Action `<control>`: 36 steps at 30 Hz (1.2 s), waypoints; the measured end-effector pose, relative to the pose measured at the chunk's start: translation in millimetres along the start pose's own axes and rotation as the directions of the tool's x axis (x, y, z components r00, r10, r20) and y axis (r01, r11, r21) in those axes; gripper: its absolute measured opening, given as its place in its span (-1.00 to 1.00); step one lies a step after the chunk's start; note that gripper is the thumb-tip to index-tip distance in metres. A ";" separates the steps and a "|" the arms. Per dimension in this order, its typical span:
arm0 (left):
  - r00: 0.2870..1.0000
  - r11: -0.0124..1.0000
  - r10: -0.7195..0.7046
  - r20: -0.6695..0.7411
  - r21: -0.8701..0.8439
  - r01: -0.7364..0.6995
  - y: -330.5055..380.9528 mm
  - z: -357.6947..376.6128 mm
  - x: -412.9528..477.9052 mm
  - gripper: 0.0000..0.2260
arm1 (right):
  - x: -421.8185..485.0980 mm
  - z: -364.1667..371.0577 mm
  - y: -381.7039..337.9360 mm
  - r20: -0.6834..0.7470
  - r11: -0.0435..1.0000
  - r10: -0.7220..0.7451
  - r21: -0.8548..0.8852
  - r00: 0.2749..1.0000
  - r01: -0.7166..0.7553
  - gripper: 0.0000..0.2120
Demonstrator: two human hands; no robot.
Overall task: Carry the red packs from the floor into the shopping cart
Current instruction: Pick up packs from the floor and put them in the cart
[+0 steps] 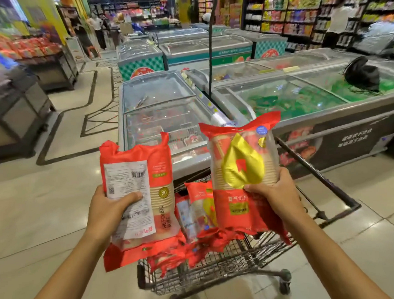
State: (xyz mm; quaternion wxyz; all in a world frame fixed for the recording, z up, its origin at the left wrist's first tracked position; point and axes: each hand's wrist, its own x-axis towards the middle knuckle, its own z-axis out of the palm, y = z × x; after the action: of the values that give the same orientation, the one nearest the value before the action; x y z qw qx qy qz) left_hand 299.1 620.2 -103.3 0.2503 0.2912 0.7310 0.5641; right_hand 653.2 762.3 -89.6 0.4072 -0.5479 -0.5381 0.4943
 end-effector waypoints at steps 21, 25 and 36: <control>0.845 0.826 -0.533 -0.050 0.188 0.532 -225.6 106.5 174.7 -0.55 | 210.1 180.0 168.5 0.151 0.856 0.488 -0.272 0.860 -0.439 -0.35; 0.826 0.789 -0.562 -0.056 0.264 0.555 -246.7 115.1 183.4 -0.63 | 225.8 186.4 206.6 0.153 0.839 0.519 -0.279 0.841 -0.467 0.03; 0.841 0.776 -0.540 -0.023 0.372 0.509 -264.7 137.3 196.5 -0.52 | 241.5 193.1 217.8 -0.011 0.716 0.462 -0.585 0.887 -0.380 -0.56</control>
State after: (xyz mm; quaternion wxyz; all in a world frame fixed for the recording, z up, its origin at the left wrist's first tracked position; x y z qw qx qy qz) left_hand 218.0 801.2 -400.2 0.3701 0.1408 0.8630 0.3136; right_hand 488.3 965.9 -362.4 0.0625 -0.7173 -0.5484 0.4252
